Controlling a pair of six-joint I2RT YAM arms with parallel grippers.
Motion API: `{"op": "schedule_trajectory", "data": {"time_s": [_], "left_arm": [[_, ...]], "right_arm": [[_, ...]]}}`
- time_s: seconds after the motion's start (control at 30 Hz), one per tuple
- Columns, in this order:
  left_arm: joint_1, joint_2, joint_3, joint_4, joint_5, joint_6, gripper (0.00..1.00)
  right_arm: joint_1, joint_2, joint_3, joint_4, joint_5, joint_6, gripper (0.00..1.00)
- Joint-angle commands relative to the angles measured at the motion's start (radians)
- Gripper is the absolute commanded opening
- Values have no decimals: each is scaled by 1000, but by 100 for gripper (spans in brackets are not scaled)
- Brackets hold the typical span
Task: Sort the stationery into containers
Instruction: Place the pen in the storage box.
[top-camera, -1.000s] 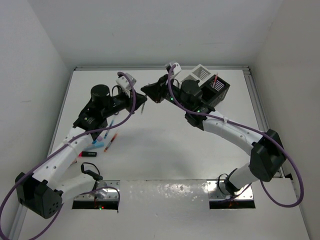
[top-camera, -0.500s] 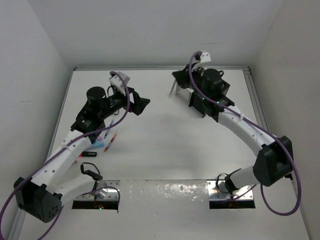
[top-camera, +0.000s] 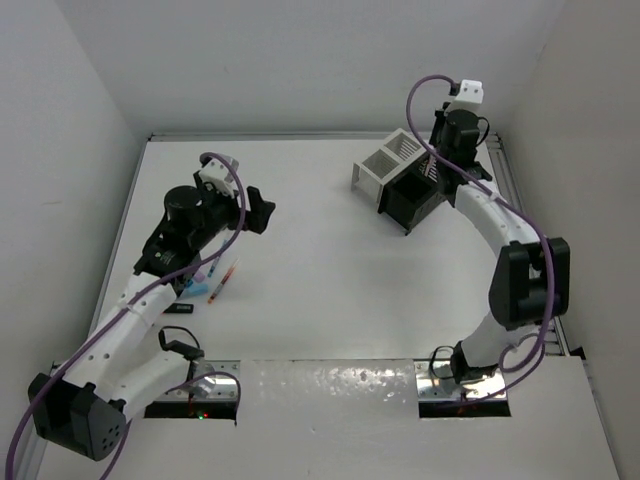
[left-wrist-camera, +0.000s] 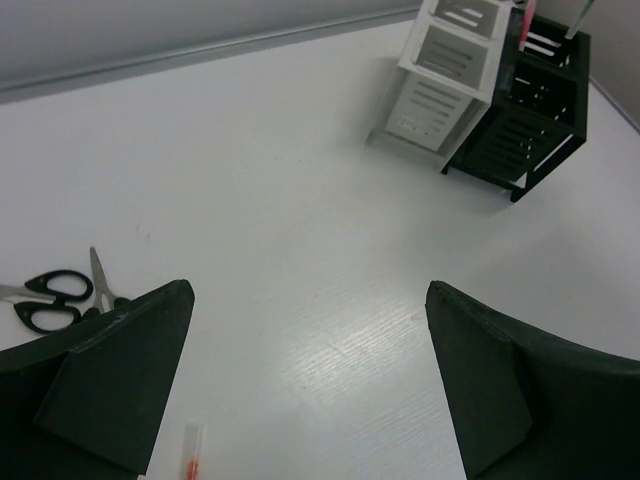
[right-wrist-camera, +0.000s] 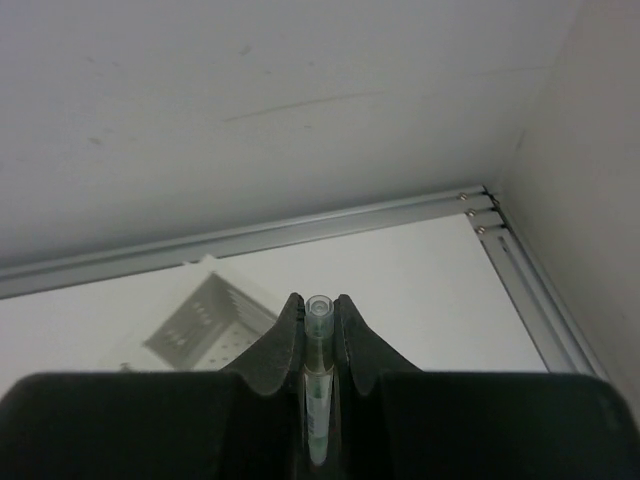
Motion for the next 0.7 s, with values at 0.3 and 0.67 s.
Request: {"op": "schedule_trajectory", "data": {"time_s": [0.3, 0.67], "left_arm": [[99, 57, -2, -16, -17, -40, 100], [134, 109, 39, 1, -11, -4, 100]], "right_arm": [[-78, 221, -4, 171, -3, -3, 0], [-95, 249, -99, 202, -64, 102, 12]]}}
